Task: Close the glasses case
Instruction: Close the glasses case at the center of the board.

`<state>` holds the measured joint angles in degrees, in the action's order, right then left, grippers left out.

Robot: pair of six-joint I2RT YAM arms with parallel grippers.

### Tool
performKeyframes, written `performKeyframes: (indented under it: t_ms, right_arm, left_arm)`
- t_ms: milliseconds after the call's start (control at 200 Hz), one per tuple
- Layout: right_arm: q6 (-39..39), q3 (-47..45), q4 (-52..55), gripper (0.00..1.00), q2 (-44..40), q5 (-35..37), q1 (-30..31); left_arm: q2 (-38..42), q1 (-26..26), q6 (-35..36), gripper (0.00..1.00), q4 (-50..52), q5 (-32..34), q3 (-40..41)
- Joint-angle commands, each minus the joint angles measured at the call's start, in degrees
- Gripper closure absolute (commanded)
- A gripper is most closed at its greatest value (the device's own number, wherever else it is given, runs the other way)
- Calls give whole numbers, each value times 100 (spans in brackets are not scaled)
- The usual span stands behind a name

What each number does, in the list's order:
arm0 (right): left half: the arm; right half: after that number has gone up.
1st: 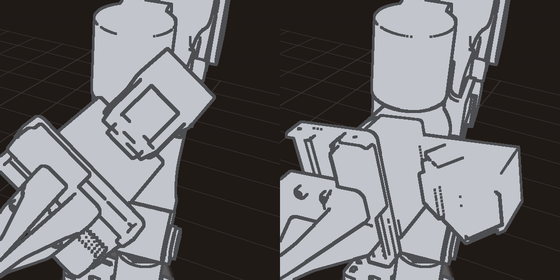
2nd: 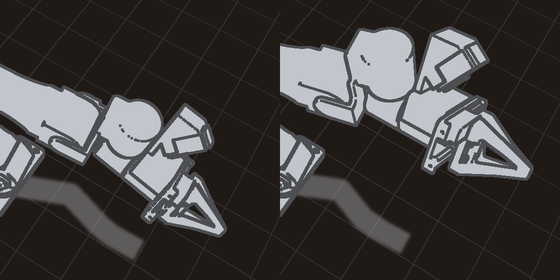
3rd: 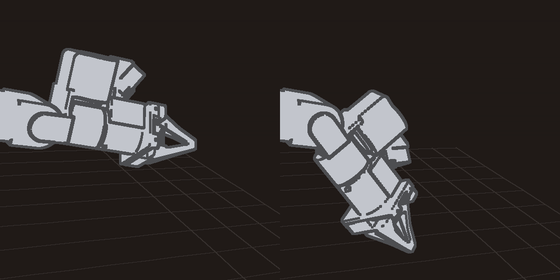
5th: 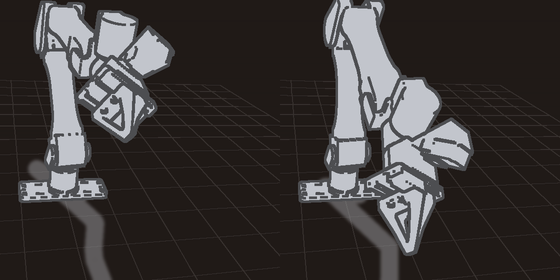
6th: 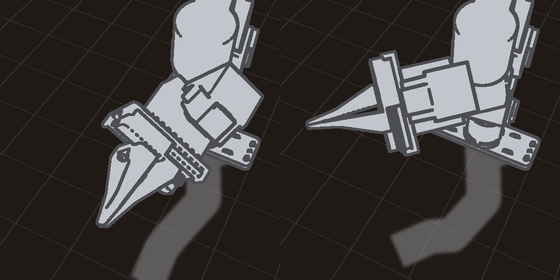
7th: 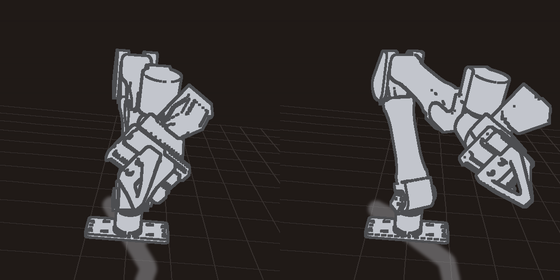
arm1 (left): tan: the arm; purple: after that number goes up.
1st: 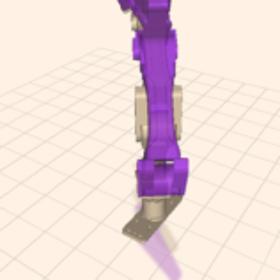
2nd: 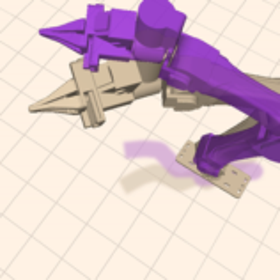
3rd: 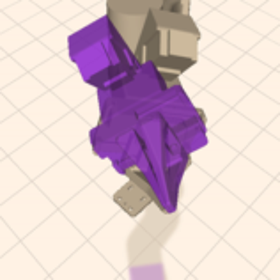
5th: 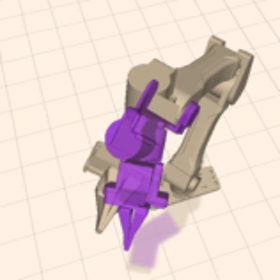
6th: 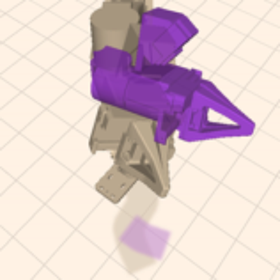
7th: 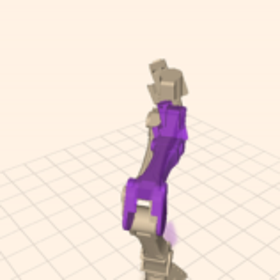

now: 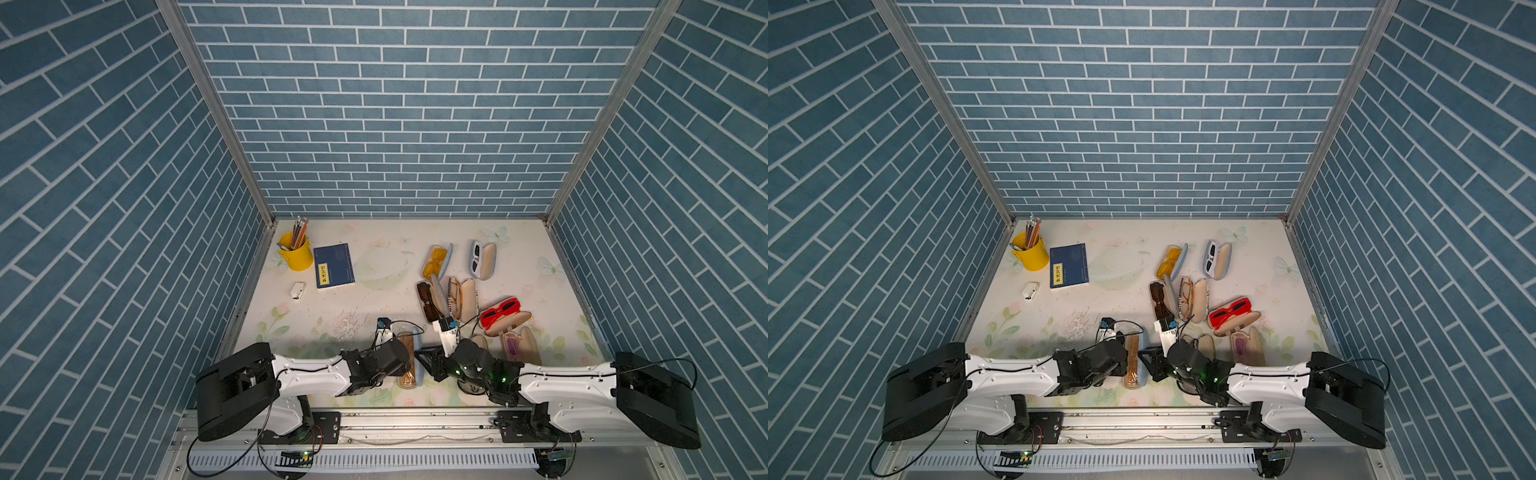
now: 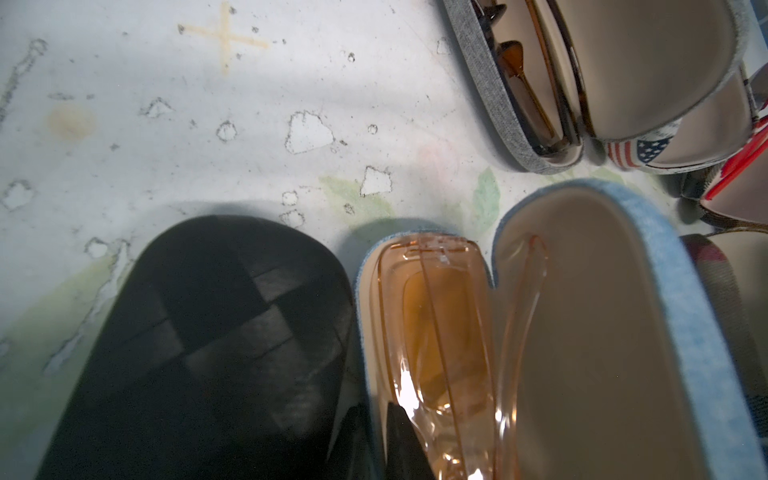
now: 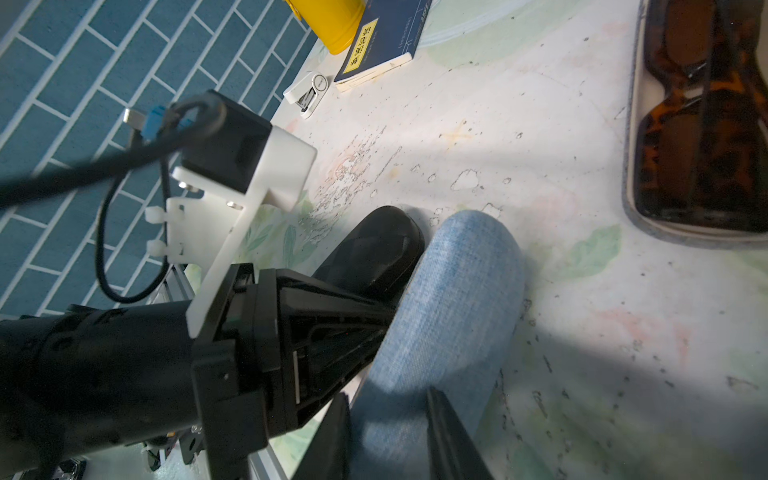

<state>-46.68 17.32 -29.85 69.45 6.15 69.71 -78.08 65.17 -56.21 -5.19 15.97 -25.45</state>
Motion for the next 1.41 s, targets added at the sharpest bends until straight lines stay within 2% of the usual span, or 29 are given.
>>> performKeyframes:
  t_ms: [0, 1400]
  right_arm:
    - [-26, -18, -106, 71, 63, -6, 27]
    - [36, 193, 18, 74, 411, 20, 28]
  left_arm:
    - [48, 31, -36, 85, 14, 69, 93]
    - [2, 114, -102, 85, -184, 76, 121]
